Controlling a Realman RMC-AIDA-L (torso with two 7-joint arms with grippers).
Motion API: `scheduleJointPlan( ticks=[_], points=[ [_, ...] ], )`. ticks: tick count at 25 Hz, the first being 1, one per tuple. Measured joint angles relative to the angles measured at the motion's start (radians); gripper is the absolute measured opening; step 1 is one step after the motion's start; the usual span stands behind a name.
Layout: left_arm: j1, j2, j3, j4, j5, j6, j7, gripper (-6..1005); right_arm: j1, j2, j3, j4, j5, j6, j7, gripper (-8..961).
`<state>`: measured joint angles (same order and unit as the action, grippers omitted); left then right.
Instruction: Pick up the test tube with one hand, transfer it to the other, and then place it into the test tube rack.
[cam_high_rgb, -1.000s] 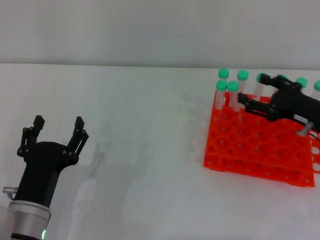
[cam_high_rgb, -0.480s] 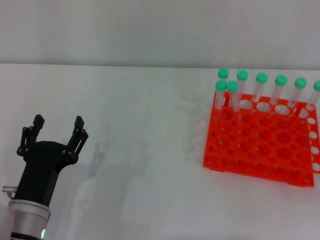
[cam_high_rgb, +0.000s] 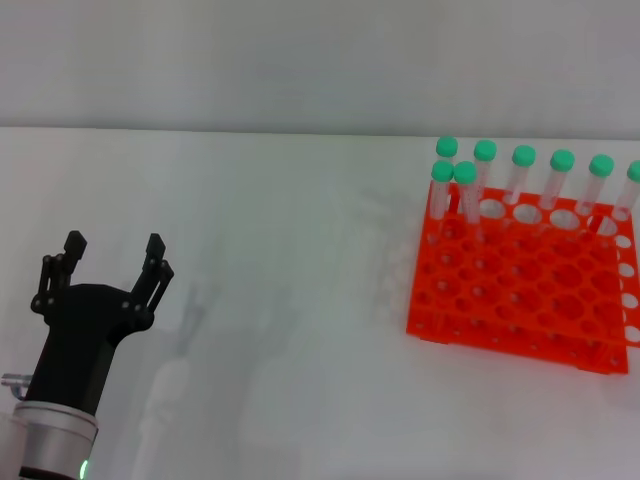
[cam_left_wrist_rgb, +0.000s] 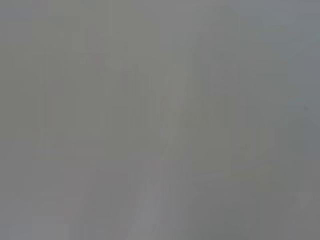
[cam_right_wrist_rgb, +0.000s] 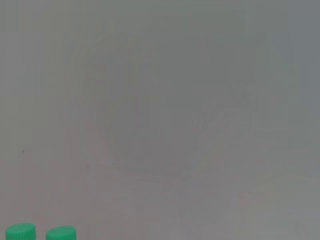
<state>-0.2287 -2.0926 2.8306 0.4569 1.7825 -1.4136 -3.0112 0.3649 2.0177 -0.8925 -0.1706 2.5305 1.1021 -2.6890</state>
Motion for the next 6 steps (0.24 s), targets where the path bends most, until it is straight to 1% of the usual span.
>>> scheduleJointPlan(
  ticks=[6],
  points=[
    [-0.003,0.0,0.005,-0.009,0.0,-0.001,0.0,880,-0.003,0.002,-0.002,0.003,-0.002,0.002,0.006,850]
  ],
)
